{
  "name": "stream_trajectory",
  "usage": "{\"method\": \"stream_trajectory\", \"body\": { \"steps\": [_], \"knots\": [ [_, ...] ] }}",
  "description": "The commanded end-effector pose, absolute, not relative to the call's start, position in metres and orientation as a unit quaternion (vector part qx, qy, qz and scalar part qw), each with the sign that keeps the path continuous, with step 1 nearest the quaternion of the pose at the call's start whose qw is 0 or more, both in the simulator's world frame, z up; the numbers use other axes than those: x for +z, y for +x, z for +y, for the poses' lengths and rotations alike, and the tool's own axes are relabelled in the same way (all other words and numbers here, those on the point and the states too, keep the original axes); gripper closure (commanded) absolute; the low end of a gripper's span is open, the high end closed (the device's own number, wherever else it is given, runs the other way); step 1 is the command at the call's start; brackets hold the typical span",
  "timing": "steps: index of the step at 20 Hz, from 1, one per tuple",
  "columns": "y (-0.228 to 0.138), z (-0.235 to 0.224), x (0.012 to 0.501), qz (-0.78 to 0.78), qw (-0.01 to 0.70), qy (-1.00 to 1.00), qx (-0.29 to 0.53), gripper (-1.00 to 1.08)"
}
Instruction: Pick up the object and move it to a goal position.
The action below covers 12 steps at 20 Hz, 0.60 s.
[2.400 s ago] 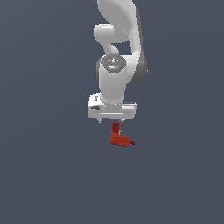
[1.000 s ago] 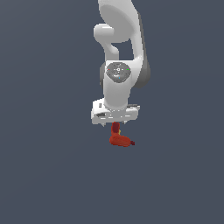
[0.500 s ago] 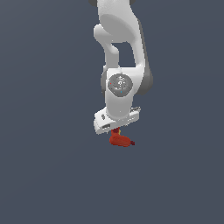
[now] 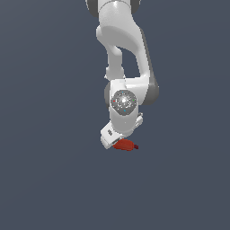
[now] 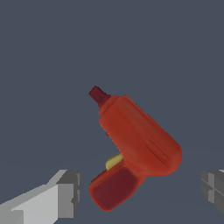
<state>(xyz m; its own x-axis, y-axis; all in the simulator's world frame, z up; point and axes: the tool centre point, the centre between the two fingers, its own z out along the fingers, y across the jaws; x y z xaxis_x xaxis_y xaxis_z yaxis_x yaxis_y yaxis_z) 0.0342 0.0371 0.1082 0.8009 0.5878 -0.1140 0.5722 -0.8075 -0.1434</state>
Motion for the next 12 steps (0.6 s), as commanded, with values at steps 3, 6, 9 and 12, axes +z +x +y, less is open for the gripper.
{"method": "stream_trajectory", "body": {
  "steps": [3,6,9,12],
  "knots": [
    [0.039,0.043,0.099,-0.359,0.072,-0.927,0.083,-1.0],
    [0.043,0.047,0.093,-0.393,0.087,-0.911,0.086,-1.0],
    [0.045,0.05,0.088,-0.426,0.103,-0.894,0.087,-1.0],
    [0.048,0.054,0.082,-0.458,0.119,-0.876,0.087,-1.0]
  ]
}}
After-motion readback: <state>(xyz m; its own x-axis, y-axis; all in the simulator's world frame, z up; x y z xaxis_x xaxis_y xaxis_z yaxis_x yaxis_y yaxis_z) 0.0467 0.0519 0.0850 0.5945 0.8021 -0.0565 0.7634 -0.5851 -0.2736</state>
